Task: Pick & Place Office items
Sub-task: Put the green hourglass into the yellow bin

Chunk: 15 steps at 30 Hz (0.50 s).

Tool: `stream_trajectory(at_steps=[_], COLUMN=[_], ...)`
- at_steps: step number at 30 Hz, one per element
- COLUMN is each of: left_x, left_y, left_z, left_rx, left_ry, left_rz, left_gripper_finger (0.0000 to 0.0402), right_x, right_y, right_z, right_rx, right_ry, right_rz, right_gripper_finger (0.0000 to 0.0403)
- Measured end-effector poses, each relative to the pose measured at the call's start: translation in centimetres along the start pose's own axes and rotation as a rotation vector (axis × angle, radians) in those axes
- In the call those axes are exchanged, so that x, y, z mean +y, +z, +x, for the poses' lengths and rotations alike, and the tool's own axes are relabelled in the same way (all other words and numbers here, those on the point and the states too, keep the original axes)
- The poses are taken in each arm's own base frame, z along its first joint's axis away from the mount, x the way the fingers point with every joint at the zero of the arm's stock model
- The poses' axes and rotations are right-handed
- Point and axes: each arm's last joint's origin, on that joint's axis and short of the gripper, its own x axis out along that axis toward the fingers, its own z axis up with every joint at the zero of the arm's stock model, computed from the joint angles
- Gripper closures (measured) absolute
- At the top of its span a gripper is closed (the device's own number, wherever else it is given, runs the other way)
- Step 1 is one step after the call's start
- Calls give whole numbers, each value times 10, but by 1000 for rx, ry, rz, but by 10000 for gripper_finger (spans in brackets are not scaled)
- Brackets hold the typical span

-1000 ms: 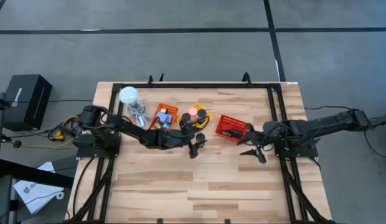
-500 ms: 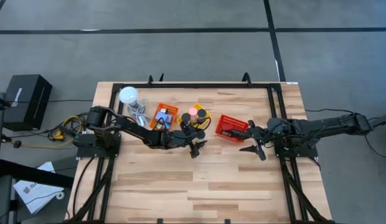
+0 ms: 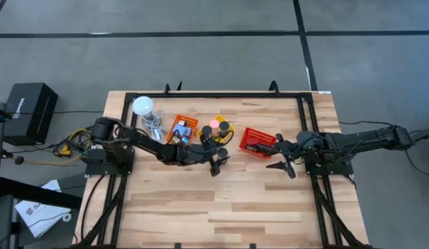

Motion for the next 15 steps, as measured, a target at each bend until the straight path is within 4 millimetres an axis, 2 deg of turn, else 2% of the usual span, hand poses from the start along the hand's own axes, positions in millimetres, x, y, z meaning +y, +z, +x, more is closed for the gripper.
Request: stream_trajectory(at_steps=[6,15], left_x=[9,6], left_y=[-2,-3], left_z=[5,4], left_rx=[20,31], left_ry=[12,-15], left_rz=[-49,-68], left_gripper_finger=[126,126], right_x=[0,0], right_y=[0,0], right_z=[0,0], right_rx=[1,1], right_ry=[0,0], right_rz=[0,0], right_gripper_finger=[182,182])
